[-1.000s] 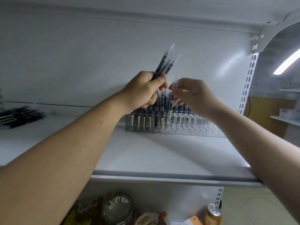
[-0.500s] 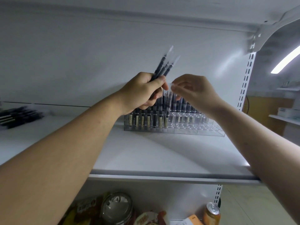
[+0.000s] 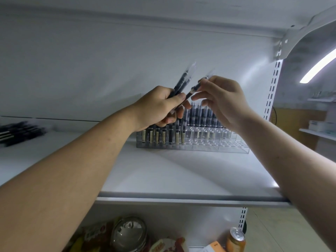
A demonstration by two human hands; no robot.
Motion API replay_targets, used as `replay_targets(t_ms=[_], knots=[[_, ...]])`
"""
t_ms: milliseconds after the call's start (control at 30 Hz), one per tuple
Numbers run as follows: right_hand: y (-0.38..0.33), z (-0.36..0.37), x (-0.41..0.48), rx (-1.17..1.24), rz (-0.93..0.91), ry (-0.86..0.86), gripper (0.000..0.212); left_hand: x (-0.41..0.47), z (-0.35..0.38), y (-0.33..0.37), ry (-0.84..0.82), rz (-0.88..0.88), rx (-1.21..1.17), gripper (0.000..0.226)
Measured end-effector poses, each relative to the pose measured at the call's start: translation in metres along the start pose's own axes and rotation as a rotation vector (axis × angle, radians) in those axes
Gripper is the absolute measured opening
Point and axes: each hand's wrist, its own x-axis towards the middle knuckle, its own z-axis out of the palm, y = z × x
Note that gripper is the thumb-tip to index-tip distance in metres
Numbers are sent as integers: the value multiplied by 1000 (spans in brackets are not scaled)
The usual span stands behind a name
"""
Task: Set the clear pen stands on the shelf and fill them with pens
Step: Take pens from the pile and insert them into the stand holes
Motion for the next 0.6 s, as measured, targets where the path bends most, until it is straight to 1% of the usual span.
replay_targets(t_ms=[167, 233, 300, 367, 433, 600], knots=[[-4, -8, 7, 177, -21, 185, 17, 1, -2, -3, 17, 35, 29, 32], [-2, -14, 11, 104, -55, 278, 15, 0, -3, -3, 30, 42, 55, 31], [1, -17, 13, -114, -118, 327, 13, 0, -2, -2, 39, 50, 65, 31], [3, -16, 13, -348, -168, 304, 11, 0, -2, -2, 36, 55, 44, 31], [6, -12, 11, -492, -159, 243, 8, 0, -1, -1, 26, 57, 9, 34], [14, -4, 6, -635, -78, 122, 8, 0, -1, 0, 20, 50, -26, 36]])
